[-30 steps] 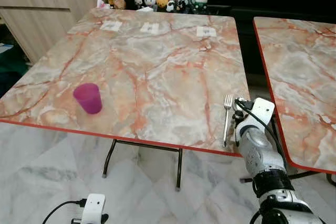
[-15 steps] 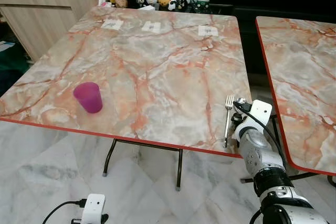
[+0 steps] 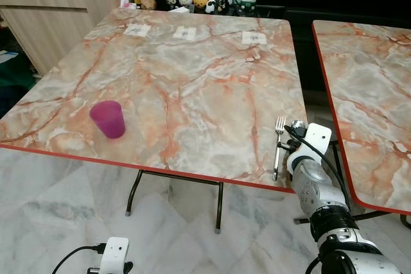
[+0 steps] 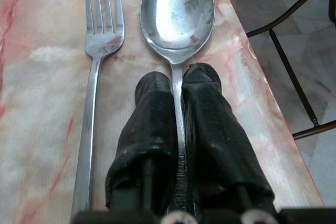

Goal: Setting the table

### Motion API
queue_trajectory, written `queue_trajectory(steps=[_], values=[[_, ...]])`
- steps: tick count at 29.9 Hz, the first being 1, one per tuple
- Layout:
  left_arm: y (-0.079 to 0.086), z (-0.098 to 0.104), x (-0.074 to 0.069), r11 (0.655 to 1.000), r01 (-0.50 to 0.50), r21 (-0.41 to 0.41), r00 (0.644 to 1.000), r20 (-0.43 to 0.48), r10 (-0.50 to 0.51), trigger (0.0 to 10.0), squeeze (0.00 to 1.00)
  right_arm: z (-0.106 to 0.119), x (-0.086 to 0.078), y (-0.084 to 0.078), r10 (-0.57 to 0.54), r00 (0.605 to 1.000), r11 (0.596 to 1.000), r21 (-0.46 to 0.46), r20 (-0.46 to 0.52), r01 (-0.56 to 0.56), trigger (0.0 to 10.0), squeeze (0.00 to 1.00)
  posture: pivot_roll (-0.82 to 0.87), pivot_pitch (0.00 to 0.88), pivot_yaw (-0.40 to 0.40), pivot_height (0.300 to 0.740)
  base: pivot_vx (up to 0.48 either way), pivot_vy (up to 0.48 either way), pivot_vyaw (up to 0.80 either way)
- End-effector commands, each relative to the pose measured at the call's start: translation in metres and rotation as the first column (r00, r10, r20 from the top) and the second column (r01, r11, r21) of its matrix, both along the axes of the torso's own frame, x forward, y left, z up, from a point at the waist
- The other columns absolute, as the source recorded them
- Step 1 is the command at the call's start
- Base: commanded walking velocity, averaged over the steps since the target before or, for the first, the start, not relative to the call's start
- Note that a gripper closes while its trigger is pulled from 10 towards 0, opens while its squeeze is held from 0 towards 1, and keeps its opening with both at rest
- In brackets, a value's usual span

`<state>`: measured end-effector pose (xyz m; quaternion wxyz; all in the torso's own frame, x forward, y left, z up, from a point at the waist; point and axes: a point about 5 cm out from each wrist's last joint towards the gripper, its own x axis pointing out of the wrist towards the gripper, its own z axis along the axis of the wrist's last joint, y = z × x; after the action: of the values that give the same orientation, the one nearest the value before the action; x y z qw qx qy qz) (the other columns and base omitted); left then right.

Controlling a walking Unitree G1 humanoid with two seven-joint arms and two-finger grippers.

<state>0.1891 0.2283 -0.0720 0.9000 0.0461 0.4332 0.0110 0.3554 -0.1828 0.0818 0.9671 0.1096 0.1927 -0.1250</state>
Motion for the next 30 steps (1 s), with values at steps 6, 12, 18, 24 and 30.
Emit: queue_trajectory(steps=[6, 12, 18, 24, 30], values=[[-0.001, -0.005, -0.009, 1.000, -0.003, -0.009, 0.999, -0.040, 0.003, 10.0, 0.00, -0.014, -0.008, 0.000, -0.007, 0.999, 1.000, 0.000, -0.051, 0.007, 0.0, 0.00, 0.07, 0.086, -0.022, 0.740, 0.000, 0.000, 0.00], [-0.002, -0.005, -0.009, 1.000, -0.002, -0.006, 0.999, -0.039, 0.002, 10.0, 0.00, -0.012, -0.011, -0.001, -0.038, 0.999, 0.999, -0.002, -0.011, 0.038, 0.0, 0.00, 0.07, 0.083, -0.025, 0.740, 0.000, 0.000, 0.00], [-0.001, -0.005, -0.009, 1.000, -0.004, -0.004, 0.999, -0.040, 0.003, 10.0, 0.00, 0.019, -0.017, -0.009, -0.073, 0.970, 0.992, -0.088, 0.232, 0.095, 10.0, 0.00, 0.07, 0.083, -0.028, 0.740, 0.000, 0.000, 0.00], [-0.002, -0.005, -0.009, 1.000, 0.003, -0.002, 0.999, -0.041, -0.003, 10.0, 0.00, 0.036, -0.036, -0.012, -0.028, 0.931, 0.987, -0.140, 0.363, 0.085, 10.0, 0.00, 0.06, 0.083, -0.033, 0.740, 0.000, 0.000, 0.00], [-0.002, -0.005, -0.008, 0.999, 0.033, 0.010, 0.999, -0.041, -0.032, 10.0, 0.00, 0.051, -0.047, -0.006, 0.038, 0.903, 0.981, -0.187, 0.427, 0.047, 10.0, 0.00, 0.05, 0.083, -0.034, 0.740, 0.000, -0.276, 0.00]])
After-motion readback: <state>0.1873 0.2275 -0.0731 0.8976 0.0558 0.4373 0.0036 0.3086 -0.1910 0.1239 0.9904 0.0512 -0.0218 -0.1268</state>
